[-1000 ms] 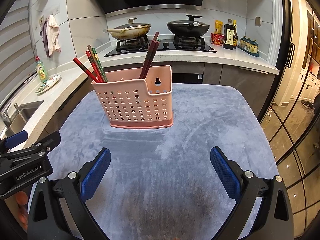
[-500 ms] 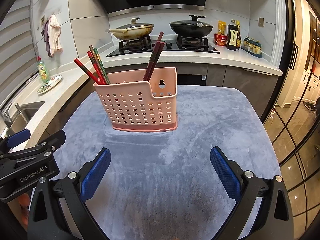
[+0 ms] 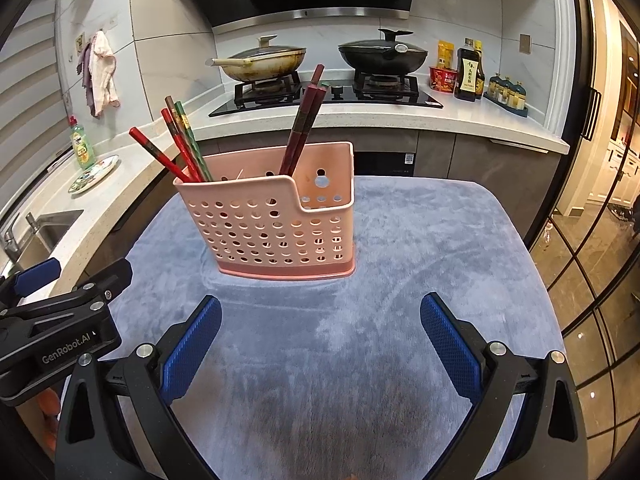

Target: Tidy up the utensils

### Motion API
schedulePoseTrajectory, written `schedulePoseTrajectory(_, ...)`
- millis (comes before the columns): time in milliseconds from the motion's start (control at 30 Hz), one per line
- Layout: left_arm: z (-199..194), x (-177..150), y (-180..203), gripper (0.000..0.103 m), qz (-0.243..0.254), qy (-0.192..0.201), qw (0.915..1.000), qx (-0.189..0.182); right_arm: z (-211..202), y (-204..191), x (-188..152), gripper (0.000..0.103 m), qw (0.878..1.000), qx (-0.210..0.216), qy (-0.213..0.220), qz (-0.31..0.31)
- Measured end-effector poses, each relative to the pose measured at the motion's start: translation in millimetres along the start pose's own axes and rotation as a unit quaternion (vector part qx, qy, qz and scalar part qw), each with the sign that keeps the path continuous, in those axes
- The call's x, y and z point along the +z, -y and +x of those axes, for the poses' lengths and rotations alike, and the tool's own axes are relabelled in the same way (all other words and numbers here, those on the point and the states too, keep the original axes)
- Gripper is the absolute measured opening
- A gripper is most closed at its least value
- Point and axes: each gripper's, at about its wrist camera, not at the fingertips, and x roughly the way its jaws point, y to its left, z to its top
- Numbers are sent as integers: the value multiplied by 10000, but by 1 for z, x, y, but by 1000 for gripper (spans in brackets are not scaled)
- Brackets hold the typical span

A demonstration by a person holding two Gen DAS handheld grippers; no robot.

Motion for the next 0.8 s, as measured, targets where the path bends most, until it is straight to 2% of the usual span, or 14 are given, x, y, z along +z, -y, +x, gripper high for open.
schedulePoseTrajectory(800,29,17,5,93,-18,-87,9999,-113,20,3,14,96,9999,-98,-1,-24)
